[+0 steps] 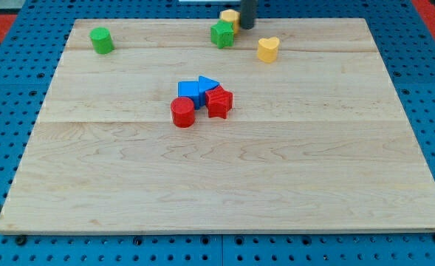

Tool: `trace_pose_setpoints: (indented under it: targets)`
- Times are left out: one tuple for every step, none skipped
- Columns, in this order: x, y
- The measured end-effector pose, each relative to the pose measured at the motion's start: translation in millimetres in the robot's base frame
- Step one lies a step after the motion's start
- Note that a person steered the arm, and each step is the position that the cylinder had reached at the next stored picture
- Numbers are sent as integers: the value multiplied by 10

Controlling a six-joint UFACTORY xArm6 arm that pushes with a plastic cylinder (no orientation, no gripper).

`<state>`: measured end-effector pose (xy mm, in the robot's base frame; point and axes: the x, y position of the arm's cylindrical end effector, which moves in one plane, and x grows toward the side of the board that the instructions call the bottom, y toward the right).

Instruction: Push the hexagon and green star towards the center of the board

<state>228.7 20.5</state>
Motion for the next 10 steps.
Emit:
trace_pose_setpoints:
  targets:
    - [308,-49]
    - [-194,302]
    - [-360,209]
    - [-336,-430]
    - [126,-1229]
    - [318,-1282]
    - [236,-1638]
    - [-177,-1864]
    - [-366,-1720]
    - [143,-904]
